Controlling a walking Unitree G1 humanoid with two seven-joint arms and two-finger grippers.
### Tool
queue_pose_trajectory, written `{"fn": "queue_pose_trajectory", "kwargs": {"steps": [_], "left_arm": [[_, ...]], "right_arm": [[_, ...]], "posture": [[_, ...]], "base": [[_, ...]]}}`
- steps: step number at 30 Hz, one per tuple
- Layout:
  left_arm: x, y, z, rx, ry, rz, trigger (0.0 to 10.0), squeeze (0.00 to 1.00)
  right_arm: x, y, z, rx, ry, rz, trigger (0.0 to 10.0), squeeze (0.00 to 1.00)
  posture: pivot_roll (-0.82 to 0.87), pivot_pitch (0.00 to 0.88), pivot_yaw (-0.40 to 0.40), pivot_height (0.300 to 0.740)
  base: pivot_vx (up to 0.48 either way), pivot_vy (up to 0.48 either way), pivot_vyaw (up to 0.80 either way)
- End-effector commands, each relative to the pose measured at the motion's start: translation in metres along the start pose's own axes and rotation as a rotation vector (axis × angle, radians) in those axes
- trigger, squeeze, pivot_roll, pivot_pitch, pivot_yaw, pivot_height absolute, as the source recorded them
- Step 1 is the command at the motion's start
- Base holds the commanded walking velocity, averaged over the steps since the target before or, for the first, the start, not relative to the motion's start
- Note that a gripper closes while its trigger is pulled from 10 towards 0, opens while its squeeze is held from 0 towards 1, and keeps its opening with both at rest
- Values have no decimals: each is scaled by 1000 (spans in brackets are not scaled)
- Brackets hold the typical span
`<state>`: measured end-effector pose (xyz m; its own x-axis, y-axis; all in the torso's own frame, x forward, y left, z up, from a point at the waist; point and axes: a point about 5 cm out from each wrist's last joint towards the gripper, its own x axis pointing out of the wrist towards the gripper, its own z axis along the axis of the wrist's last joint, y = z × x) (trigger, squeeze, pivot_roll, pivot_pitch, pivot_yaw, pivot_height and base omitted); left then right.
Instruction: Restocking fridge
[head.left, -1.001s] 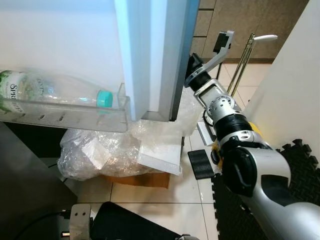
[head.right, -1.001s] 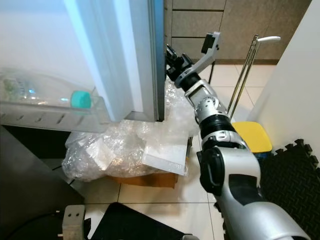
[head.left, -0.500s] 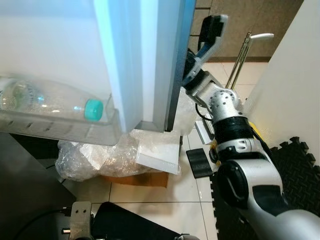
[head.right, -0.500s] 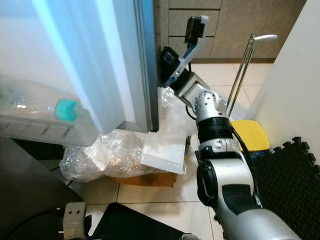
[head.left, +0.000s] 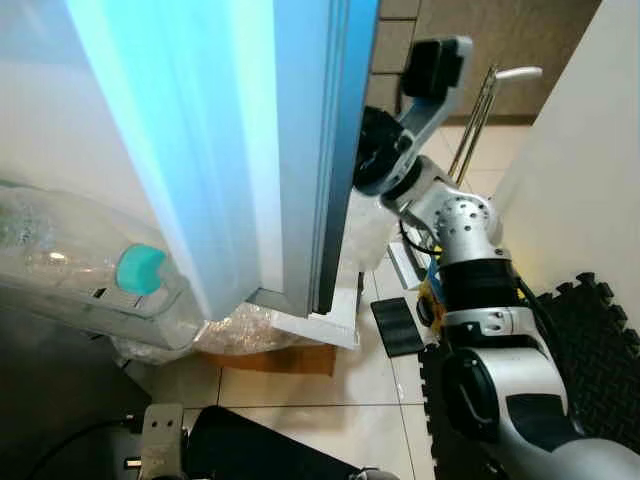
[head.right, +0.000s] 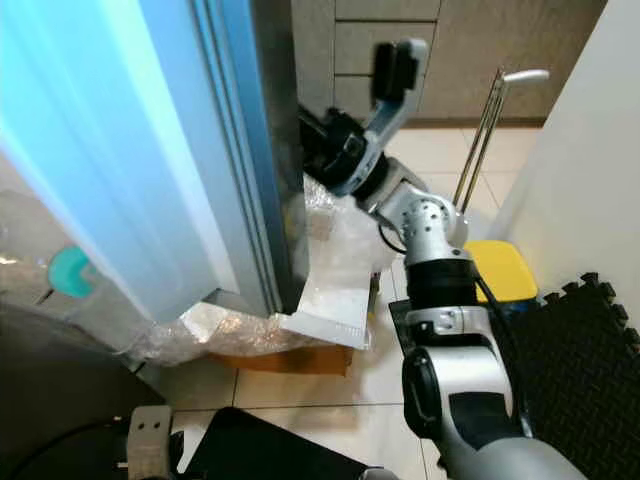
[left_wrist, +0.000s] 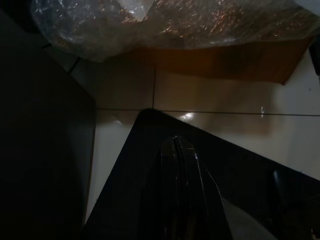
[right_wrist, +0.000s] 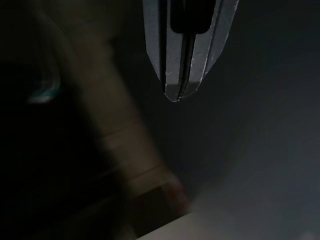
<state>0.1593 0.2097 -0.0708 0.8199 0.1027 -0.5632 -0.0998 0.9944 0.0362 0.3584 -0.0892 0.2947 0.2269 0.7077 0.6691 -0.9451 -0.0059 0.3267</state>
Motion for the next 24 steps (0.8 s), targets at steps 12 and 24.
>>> {"fn": "queue_pose_trajectory", "kwargs": {"steps": [12,24], "left_arm": [[-7,3,-11,16,31,5,10000,0],[-5,-1,-8,1,24,8,10000,0]], "right_arm": [[-225,-52,-28,-272,28,-1221,10000,0],[-309,-10,-140,-216,443,-1416,10000,0]], "posture": [[-134,109,-19,740],[-137,106,-26,740]], "base": [[0,0,0],[0,0,0]]}}
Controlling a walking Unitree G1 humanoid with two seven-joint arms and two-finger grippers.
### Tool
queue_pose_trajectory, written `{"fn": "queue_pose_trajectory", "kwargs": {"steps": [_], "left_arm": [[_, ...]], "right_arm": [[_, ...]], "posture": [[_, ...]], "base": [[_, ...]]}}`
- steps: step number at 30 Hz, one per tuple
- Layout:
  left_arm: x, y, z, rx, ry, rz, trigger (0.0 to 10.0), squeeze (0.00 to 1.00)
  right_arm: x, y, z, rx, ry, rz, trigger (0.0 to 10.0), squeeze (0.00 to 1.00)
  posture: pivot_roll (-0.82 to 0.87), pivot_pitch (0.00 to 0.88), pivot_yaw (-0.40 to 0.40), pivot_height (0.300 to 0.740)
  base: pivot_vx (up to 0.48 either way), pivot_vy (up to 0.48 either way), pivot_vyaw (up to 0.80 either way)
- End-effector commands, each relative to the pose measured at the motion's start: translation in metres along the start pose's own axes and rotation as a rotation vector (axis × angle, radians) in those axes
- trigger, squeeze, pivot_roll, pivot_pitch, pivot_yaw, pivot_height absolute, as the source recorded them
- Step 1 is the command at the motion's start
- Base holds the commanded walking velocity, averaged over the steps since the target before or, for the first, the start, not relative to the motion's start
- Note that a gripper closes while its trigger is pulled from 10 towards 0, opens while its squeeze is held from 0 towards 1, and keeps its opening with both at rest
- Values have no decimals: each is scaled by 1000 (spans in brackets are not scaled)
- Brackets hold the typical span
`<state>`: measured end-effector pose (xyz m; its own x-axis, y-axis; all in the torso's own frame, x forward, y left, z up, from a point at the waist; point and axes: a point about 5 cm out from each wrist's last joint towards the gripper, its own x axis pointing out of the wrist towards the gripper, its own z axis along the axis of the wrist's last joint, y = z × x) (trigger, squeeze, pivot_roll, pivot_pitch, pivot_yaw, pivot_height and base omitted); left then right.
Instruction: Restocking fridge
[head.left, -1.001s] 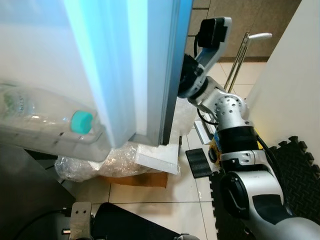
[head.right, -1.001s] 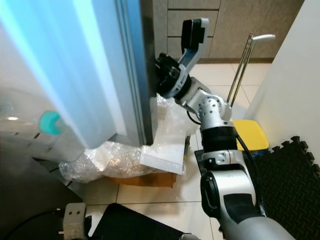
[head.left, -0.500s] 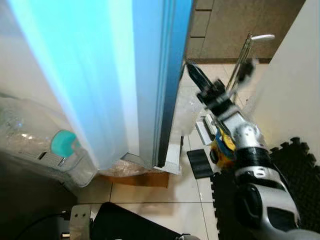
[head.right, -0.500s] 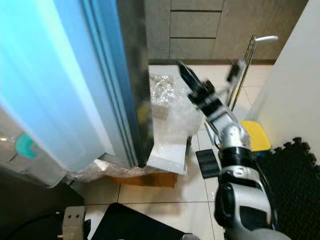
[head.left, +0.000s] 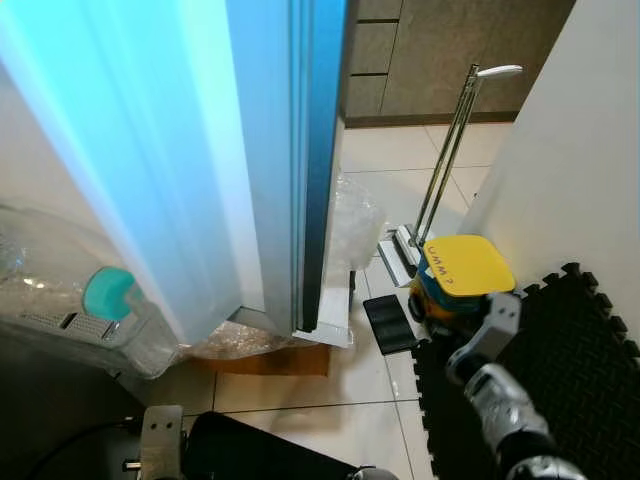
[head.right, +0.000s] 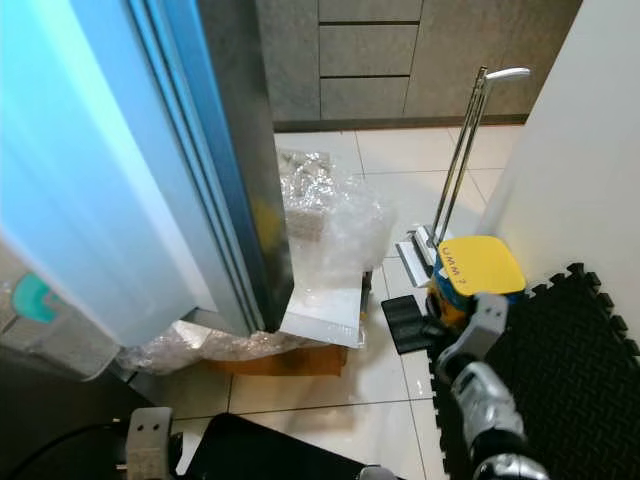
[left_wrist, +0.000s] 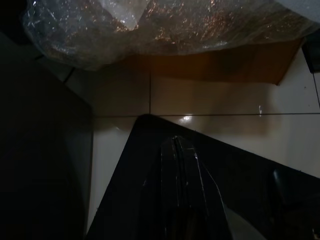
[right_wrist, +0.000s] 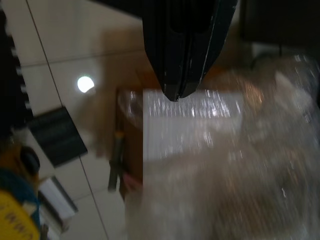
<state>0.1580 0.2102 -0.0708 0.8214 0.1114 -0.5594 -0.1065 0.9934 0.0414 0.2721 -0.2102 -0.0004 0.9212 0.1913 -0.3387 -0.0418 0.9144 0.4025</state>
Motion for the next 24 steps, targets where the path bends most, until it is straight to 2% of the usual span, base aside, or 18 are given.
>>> {"fn": "queue_pose_trajectory", "kwargs": {"steps": [1,3,5,6,13,16,19,24], "left_arm": [[-3,-2,-7,-4,26,-1,10000,0],[-3,-2,-7,-4,26,-1,10000,0],[-3,-5,-7,-9,23,-7,10000,0],[-3,-5,-7,-11,23,-10,10000,0],[-3,-6,-6,-13,22,-13,10000,0],[-2,-6,-6,-13,21,-14,10000,0],[-1,-6,-5,-12,21,-17,10000,0],[-1,-5,-4,-10,21,-18,10000,0]], "right_arm": [[-14,-3,-34,-15,98,-48,10000,0],[-14,-3,-34,-15,98,-48,10000,0],[-33,-5,-73,-52,234,-97,10000,0],[-39,-6,-82,-69,270,-108,10000,0],[-52,-11,-99,-115,342,-144,10000,0],[-56,-12,-103,-132,361,-147,10000,0],[-57,-11,-106,-196,398,-115,10000,0],[-56,-12,-104,-200,394,-122,10000,0]], "posture": [[-137,106,-27,740],[-137,106,-27,740],[-137,106,-26,740],[-137,106,-26,740],[-132,105,-25,740],[-130,105,-24,740],[-129,106,-21,740],[-123,107,-20,740]], "base": [[0,0,0],[0,0,0],[0,0,0],[0,0,0],[0,0,0],[-256,0,0],[-286,0,0],[-314,0,0]]}}
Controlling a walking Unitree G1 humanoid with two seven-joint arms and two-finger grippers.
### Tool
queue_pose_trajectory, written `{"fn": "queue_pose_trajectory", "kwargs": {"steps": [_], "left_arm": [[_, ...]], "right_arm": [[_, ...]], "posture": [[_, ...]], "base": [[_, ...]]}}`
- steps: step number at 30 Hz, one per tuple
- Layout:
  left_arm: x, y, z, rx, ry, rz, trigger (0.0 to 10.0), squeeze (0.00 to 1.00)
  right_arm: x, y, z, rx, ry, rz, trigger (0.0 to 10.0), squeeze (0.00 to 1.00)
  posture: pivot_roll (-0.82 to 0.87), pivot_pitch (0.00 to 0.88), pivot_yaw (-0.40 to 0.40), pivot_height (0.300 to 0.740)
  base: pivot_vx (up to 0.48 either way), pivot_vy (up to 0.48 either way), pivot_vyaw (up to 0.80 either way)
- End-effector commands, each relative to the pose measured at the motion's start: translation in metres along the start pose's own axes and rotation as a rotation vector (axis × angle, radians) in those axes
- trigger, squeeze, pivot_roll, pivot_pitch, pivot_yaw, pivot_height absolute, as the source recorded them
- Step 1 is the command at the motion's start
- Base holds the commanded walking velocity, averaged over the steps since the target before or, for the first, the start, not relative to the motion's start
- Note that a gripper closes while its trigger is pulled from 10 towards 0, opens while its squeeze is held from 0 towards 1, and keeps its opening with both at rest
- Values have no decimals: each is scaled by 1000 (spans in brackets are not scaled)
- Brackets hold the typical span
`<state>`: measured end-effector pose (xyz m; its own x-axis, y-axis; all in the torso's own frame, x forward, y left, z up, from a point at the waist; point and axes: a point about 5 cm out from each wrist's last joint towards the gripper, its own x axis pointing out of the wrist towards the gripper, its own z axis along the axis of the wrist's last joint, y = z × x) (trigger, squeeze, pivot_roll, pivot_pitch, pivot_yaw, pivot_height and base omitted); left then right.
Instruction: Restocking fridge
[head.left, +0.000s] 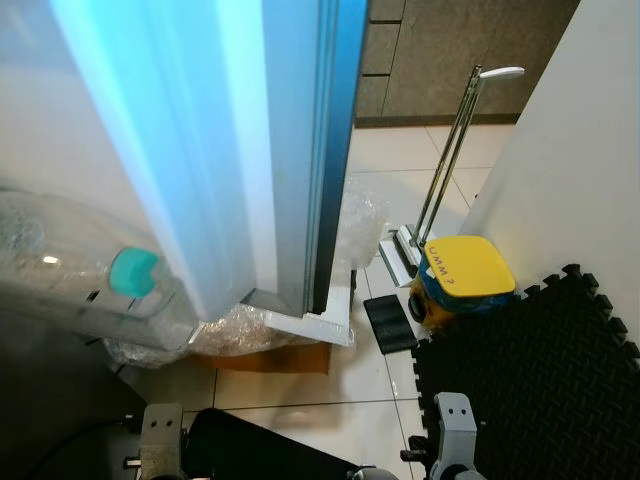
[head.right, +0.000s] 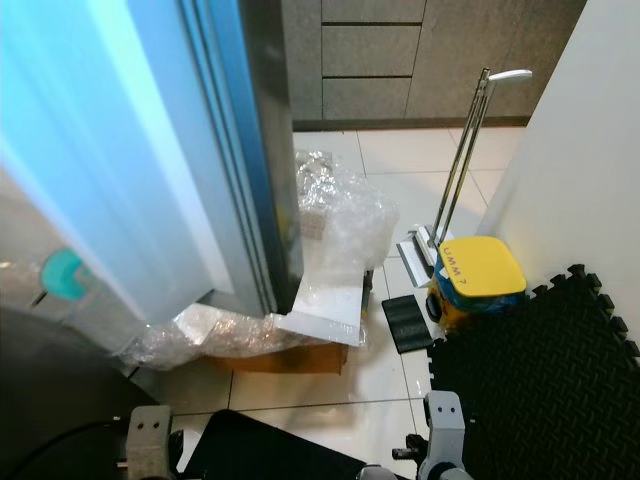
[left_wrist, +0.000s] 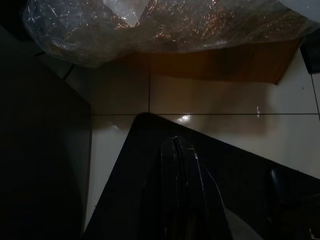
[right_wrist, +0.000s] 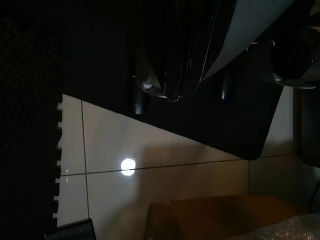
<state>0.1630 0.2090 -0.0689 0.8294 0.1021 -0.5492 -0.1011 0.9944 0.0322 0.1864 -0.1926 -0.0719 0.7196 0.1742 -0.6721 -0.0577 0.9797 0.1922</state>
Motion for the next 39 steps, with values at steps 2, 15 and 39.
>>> {"fn": "queue_pose_trajectory", "kwargs": {"steps": [2,15,39], "left_arm": [[-4,-3,-9,-5,33,-9,10000,0],[-4,-1,-9,0,41,-9,10000,0],[-6,2,-13,15,54,-11,10000,0]], "right_arm": [[-2,-2,-5,-4,16,-17,10000,0],[-1,5,-11,-5,29,-3,10000,0],[2,12,-8,-79,34,55,10000,0]], "posture": [[-120,107,-20,740],[-116,105,-17,740],[-109,91,-13,740]], "base": [[-341,0,0],[-378,0,0],[-72,0,33]]}}
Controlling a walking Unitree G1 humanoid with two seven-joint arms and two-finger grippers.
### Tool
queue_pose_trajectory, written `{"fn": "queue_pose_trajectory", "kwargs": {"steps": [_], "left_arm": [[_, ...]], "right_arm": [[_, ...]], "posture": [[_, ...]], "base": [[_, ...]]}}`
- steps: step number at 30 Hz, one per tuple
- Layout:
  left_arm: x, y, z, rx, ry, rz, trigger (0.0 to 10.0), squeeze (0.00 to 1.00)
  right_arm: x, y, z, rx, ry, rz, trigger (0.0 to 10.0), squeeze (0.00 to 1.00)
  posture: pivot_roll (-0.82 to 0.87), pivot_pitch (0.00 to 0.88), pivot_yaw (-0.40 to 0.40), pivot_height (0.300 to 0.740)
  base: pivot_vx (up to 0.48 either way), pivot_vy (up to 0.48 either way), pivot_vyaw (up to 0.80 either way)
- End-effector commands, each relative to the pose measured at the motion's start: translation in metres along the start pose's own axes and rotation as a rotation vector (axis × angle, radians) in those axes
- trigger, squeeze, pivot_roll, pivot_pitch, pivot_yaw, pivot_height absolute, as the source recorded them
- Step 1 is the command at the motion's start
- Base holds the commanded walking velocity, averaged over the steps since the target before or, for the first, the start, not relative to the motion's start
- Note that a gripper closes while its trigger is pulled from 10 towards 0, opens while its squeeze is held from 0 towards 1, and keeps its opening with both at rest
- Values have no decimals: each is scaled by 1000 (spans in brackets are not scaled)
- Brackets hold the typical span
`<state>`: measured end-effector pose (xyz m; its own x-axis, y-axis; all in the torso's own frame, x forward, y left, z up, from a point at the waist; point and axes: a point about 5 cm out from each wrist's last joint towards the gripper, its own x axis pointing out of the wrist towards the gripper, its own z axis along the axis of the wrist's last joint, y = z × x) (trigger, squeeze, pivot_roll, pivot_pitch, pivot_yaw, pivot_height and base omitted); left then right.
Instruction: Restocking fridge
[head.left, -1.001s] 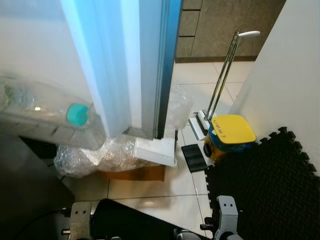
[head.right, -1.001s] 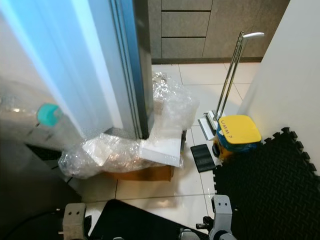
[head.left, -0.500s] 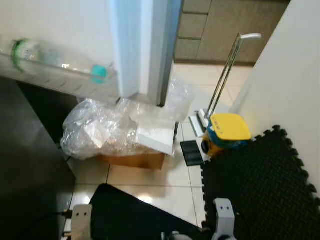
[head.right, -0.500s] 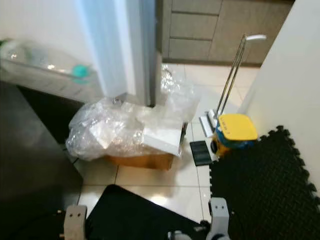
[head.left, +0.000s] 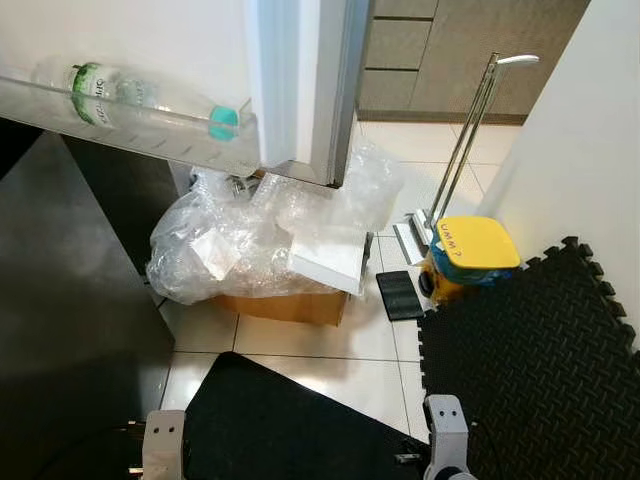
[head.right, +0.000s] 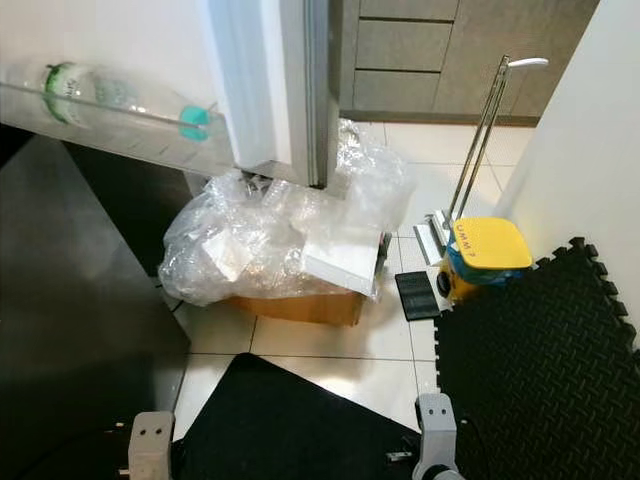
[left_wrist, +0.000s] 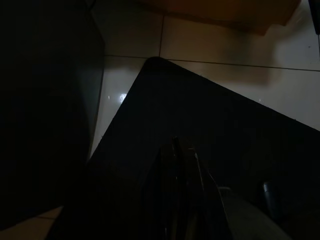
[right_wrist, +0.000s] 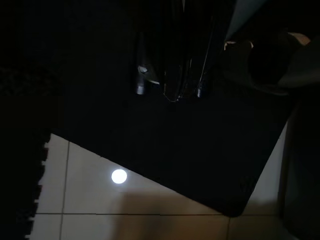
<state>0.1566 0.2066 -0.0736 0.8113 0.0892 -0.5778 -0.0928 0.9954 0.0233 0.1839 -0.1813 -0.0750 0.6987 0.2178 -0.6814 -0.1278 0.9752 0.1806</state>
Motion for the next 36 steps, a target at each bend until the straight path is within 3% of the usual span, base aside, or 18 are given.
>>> {"fn": "queue_pose_trajectory", "kwargs": {"steps": [1,36], "left_arm": [[-4,4,-5,22,20,0,10000,0],[-1,-7,-2,40,-4,-14,10000,0]], "right_arm": [[0,2,-3,-27,10,13,10000,0],[1,5,-1,-18,-3,18,10000,0]], "posture": [[-109,91,-14,740],[-103,106,-12,740]], "base": [[0,0,800],[0,0,800]]}}
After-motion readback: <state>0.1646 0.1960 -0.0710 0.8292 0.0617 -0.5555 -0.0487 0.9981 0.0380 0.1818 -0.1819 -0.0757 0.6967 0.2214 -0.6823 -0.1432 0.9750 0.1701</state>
